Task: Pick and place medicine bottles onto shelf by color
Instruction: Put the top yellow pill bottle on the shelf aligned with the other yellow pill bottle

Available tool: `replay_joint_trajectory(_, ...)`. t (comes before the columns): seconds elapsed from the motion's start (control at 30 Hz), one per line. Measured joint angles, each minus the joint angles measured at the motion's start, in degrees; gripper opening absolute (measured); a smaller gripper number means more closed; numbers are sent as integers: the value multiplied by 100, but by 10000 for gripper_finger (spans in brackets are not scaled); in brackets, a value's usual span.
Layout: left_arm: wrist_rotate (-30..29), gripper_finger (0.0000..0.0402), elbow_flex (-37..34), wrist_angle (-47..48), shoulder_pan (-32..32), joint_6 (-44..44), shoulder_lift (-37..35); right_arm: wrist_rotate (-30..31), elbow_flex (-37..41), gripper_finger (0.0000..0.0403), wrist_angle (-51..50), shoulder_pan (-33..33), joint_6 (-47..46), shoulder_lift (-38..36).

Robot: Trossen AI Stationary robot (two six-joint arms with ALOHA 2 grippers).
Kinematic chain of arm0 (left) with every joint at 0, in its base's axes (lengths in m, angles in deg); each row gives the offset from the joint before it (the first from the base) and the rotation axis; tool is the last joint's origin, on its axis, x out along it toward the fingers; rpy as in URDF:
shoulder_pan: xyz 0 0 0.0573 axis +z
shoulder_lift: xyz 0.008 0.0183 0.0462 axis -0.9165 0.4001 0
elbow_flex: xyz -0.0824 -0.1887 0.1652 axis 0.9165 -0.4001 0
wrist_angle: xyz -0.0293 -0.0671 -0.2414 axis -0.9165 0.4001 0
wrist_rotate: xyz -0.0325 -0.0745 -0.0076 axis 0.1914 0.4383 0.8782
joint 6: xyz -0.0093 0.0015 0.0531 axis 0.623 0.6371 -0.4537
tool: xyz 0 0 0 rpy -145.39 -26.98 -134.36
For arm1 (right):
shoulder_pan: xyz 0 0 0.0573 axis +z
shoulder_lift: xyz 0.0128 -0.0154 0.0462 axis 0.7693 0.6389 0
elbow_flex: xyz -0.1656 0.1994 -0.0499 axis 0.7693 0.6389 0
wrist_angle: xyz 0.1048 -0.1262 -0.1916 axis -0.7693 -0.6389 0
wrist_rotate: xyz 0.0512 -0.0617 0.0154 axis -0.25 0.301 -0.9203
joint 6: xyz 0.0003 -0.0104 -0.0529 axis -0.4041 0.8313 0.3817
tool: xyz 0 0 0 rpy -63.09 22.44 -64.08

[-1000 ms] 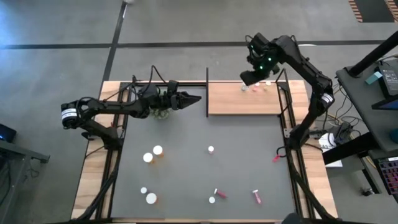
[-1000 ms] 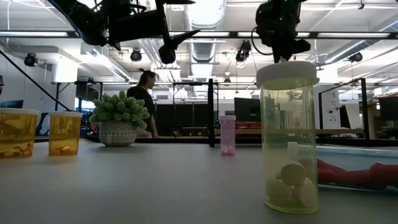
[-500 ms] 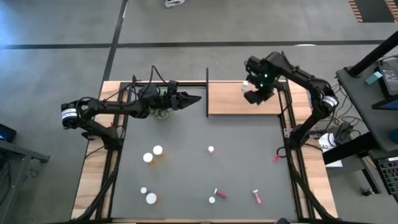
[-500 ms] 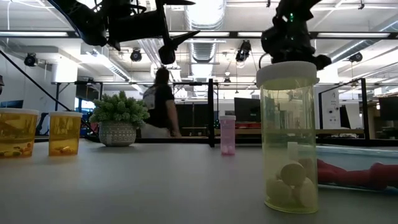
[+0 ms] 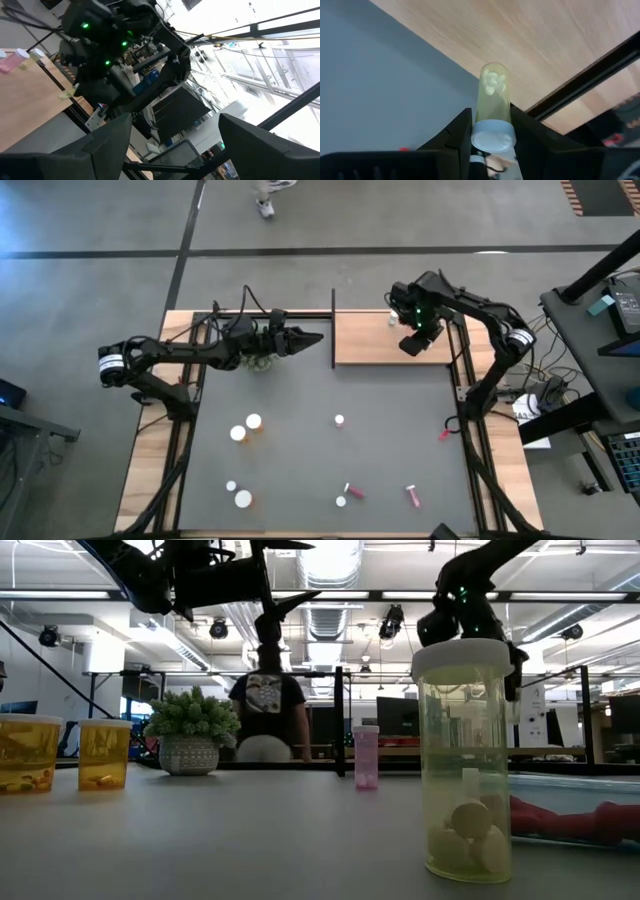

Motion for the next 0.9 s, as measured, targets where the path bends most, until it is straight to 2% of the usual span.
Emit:
replay_joint_trajectory(0.27, -97, 283, 0, 0, 0, 0, 0, 510, 35, 107, 3, 0, 306, 479)
replay_joint_trajectory(0.57, -164, 283, 0, 0, 73, -2, 0, 515, 115, 107, 399, 0, 850, 524)
replay_joint_trajectory(0.9, -172, 283, 0, 0, 74, -2, 0, 507, 138, 107, 760, 0, 988, 524)
